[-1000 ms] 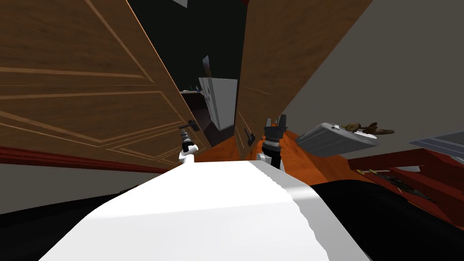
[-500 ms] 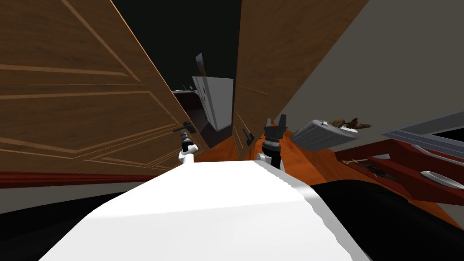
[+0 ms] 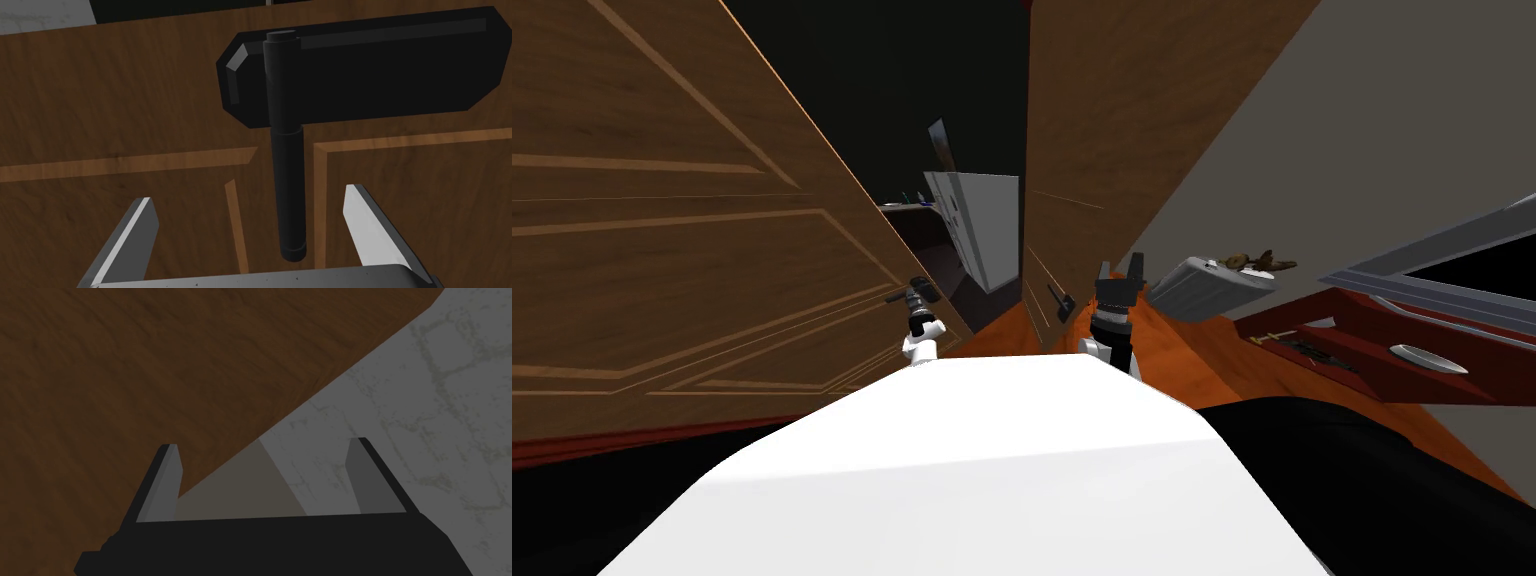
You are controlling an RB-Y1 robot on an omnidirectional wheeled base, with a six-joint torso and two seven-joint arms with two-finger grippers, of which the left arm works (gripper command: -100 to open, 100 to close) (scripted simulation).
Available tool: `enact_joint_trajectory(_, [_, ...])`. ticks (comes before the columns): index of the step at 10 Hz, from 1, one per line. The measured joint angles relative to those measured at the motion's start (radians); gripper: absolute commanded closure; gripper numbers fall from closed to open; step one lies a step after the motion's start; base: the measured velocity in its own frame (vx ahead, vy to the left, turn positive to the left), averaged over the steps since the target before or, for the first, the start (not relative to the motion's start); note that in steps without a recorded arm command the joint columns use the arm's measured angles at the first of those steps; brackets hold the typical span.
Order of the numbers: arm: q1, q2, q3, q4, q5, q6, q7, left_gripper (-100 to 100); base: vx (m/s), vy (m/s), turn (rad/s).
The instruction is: Pull the door open
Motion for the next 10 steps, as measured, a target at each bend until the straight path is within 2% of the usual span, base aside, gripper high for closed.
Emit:
enact_joint_trajectory(6, [0.0, -0.042, 0.014, -0.003, 0.003, -0.005, -0.002, -100, 0.14, 0.105, 0.078])
enact_joint_trajectory(7, [-0.001, -0.042, 0.014, -0.003, 0.003, -0.007, -0.002, 100, -0.017, -0.011, -0.001])
enact_joint_trajectory(10, [-0.001, -0.042, 0.014, -0.003, 0.003, -0.005, -0.001, 100, -0.02, -0.011, -0.005])
